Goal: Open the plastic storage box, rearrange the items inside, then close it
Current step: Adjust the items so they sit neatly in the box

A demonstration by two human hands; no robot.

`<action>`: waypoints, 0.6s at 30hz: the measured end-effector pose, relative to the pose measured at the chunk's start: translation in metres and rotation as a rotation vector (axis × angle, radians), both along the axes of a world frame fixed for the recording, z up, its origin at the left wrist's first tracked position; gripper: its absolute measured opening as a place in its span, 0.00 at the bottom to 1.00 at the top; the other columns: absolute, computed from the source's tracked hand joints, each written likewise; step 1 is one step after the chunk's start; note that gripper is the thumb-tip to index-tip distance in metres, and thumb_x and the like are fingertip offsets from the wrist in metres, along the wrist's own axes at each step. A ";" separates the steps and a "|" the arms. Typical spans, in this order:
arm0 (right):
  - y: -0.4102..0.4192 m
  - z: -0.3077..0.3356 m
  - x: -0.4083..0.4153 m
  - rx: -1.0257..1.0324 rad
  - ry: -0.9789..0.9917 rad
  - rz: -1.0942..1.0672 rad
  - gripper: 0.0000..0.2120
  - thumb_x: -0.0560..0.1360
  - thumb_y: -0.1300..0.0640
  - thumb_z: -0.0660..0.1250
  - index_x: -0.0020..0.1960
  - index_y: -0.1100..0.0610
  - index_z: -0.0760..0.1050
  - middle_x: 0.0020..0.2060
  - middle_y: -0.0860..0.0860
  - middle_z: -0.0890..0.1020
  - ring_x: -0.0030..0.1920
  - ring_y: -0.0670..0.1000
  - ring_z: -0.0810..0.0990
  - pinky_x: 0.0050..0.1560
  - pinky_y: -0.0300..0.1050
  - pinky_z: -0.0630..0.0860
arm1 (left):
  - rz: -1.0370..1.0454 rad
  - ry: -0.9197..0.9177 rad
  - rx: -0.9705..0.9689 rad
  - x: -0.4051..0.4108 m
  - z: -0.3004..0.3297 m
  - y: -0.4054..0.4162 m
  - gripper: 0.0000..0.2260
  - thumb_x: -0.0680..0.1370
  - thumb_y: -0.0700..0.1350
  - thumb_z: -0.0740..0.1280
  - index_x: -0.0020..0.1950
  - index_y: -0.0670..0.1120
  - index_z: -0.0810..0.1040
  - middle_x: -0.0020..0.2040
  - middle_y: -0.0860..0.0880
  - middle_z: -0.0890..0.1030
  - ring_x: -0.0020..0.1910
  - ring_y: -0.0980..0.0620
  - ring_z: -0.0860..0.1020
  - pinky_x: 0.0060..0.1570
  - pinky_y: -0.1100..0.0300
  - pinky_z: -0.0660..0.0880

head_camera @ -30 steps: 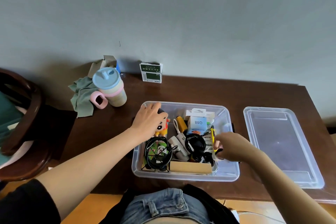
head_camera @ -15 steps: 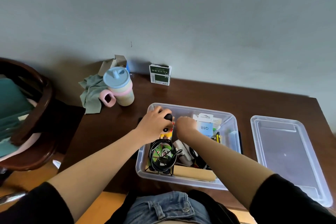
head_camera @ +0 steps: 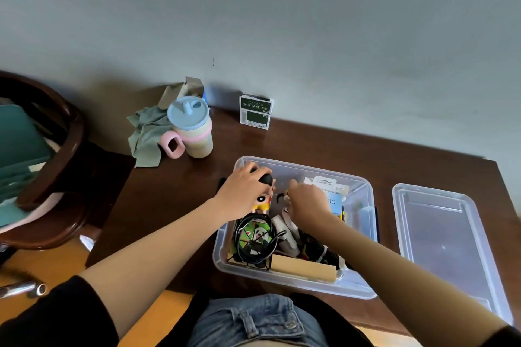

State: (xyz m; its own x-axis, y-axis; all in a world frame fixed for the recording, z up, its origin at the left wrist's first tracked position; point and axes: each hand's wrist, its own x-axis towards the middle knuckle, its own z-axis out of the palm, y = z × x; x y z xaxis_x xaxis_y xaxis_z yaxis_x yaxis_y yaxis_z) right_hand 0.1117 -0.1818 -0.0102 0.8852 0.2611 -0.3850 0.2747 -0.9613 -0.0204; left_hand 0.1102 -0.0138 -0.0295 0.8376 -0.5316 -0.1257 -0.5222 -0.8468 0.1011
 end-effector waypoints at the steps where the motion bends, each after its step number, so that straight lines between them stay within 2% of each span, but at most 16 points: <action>1: -0.010 0.006 -0.005 0.019 -0.025 0.009 0.11 0.76 0.62 0.62 0.58 0.60 0.69 0.50 0.56 0.80 0.50 0.58 0.79 0.38 0.44 0.68 | 0.001 0.003 -0.005 0.000 0.000 0.001 0.19 0.75 0.38 0.65 0.62 0.55 0.76 0.72 0.51 0.64 0.67 0.44 0.62 0.66 0.50 0.61; 5: -0.049 0.022 -0.026 0.170 -0.090 0.009 0.11 0.76 0.58 0.62 0.58 0.55 0.69 0.51 0.51 0.79 0.46 0.55 0.79 0.35 0.43 0.68 | 0.016 0.033 -0.045 0.001 0.001 0.000 0.19 0.75 0.38 0.66 0.63 0.55 0.77 0.72 0.51 0.65 0.66 0.44 0.62 0.65 0.50 0.62; 10: -0.077 0.022 -0.049 0.227 -0.081 0.003 0.11 0.76 0.54 0.63 0.58 0.52 0.69 0.49 0.50 0.79 0.40 0.54 0.79 0.39 0.47 0.76 | 0.041 0.064 -0.035 0.000 0.003 -0.004 0.16 0.77 0.41 0.63 0.63 0.54 0.76 0.72 0.50 0.63 0.66 0.45 0.62 0.65 0.50 0.62; 13: -0.087 0.017 -0.064 0.244 -0.084 0.032 0.13 0.75 0.53 0.64 0.59 0.51 0.69 0.52 0.48 0.79 0.40 0.53 0.80 0.37 0.44 0.74 | 0.053 0.093 -0.010 -0.002 0.005 -0.006 0.16 0.78 0.41 0.62 0.64 0.52 0.75 0.73 0.48 0.62 0.67 0.44 0.61 0.64 0.49 0.63; 16: -0.098 0.018 -0.077 0.279 -0.085 0.048 0.13 0.73 0.53 0.68 0.58 0.50 0.72 0.51 0.45 0.80 0.35 0.50 0.80 0.31 0.37 0.67 | 0.068 0.119 -0.006 -0.003 0.008 -0.009 0.15 0.78 0.41 0.62 0.63 0.52 0.76 0.73 0.48 0.61 0.68 0.43 0.60 0.64 0.48 0.63; 18: -0.105 0.021 -0.080 0.239 -0.085 0.032 0.13 0.73 0.51 0.67 0.57 0.48 0.72 0.49 0.43 0.80 0.35 0.48 0.80 0.30 0.36 0.68 | 0.078 0.138 0.006 -0.003 0.010 -0.011 0.16 0.78 0.41 0.61 0.64 0.53 0.76 0.74 0.48 0.60 0.69 0.44 0.59 0.64 0.48 0.62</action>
State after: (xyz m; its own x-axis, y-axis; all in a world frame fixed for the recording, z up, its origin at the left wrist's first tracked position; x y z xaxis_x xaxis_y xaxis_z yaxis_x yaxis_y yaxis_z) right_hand 0.0319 -0.2873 0.0108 0.9017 0.3639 -0.2334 0.3152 -0.9229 -0.2213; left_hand 0.1073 -0.0252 -0.0191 0.8511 -0.4641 -0.2455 -0.4359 -0.8853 0.1623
